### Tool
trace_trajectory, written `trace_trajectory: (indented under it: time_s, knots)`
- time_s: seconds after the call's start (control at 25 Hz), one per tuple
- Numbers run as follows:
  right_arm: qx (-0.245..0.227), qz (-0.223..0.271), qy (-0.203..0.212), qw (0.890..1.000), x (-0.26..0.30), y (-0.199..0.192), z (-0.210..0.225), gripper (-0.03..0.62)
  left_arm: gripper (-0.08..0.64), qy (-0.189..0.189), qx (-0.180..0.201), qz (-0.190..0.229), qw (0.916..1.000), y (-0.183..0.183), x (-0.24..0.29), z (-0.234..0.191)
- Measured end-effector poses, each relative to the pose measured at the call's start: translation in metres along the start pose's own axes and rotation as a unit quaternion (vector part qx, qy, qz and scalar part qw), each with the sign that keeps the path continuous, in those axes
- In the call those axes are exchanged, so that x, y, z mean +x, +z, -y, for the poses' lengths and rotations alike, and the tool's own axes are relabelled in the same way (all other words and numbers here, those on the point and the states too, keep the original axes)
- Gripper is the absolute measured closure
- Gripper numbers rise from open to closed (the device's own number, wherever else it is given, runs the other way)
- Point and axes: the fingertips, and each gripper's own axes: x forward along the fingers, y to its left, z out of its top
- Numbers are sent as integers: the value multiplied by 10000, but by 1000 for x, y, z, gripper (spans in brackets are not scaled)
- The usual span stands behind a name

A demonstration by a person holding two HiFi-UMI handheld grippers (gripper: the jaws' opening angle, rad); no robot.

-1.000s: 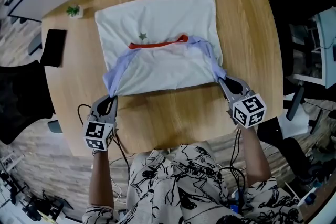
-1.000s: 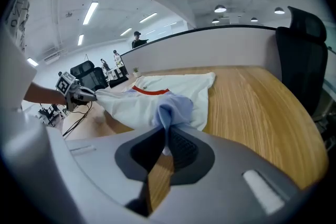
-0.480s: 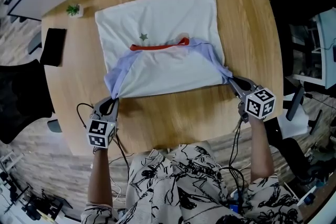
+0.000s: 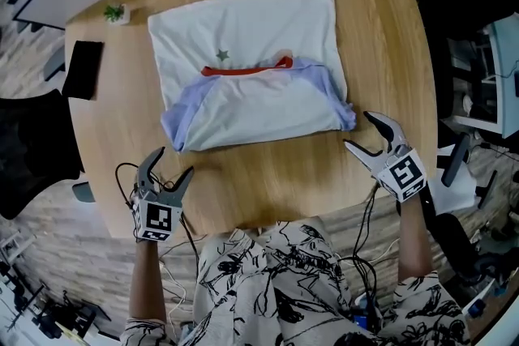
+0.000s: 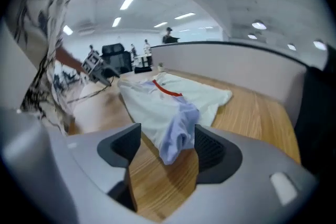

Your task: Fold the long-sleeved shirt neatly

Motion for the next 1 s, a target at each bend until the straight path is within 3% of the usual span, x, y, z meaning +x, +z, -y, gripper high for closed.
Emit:
trace_trajectory:
  time_s: [0.08,0.28,0.48,0.56,0.64,0.72,0.88,1.0]
  knots:
    - [-975,-93,113,9951,9,7,-18,256,219,17,769,54,9970,8,1,7]
    - [-1953,-421,337,9793,33,-3,-36,255,221,-34,1257,14,9921,18,19,12]
    - [-3322,-991,282,9376,54,-31,-29,265,248,19,1967,-338,9799,8,42,9]
    - [-3517,-1083,310,9293,60,-42,-25,282,279,-39,2152,-491,9753,-2,51,8]
    - [-3550,-1049,343,9283,63,-46,-20,296,336,-86,2196,-511,9742,-6,55,6]
    - [-3547,-993,304,9292,64,-45,-13,374,374,-130,2177,-494,9747,-5,58,4]
    - [-3388,-1011,359,9347,64,-41,-8,466,446,-270,2075,-527,9764,-4,59,5]
    - [-3272,-1026,387,9386,62,-39,-8,497,474,-394,1841,-492,9809,-1,57,8]
